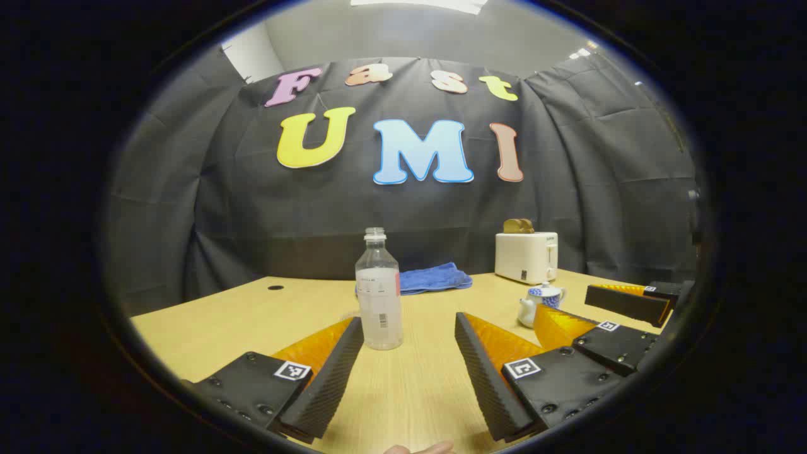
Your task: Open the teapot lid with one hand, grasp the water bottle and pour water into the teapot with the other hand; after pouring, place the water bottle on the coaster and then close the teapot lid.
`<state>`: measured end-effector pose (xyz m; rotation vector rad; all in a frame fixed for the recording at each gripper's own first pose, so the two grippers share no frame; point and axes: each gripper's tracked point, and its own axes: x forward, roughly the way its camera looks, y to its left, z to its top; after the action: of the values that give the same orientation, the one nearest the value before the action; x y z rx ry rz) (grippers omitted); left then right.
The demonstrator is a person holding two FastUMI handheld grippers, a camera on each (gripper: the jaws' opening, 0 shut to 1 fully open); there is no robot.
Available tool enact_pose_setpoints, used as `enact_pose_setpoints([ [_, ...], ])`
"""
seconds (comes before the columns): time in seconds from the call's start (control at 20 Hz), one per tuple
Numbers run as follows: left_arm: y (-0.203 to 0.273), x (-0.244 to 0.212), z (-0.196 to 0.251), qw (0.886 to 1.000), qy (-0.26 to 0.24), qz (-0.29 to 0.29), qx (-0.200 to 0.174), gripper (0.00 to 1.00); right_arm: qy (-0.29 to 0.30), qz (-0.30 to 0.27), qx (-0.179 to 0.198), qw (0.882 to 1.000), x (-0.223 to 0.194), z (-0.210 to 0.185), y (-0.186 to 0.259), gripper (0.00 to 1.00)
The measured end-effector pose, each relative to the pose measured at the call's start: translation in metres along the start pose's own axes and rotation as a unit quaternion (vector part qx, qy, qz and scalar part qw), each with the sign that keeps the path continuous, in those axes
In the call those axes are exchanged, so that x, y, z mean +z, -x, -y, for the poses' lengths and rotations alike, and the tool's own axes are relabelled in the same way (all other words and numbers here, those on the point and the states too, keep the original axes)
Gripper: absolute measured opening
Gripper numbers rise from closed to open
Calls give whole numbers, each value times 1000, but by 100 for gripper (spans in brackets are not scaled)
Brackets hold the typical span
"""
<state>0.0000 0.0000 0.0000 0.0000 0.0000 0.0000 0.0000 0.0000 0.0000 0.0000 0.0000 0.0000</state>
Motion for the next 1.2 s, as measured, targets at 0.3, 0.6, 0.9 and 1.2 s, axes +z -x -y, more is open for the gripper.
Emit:
enact_pose_setpoints([
  [0.3,0,0,-1,1000,-1,0,4,100,0,0,5,1000,0,-1,0,97],
  [0.6,0,-1,-9,999,-2,-2,33,100,0,-1,16,1000,0,-3,0,97],
  [0.9,1,-2,-6,1000,-3,-3,23,100,-2,-5,-37,999,-2,13,-2,97],
  [1.2,-7,0,-1,1000,-12,-4,10,100,5,-11,-28,1000,-3,13,-10,97],
])
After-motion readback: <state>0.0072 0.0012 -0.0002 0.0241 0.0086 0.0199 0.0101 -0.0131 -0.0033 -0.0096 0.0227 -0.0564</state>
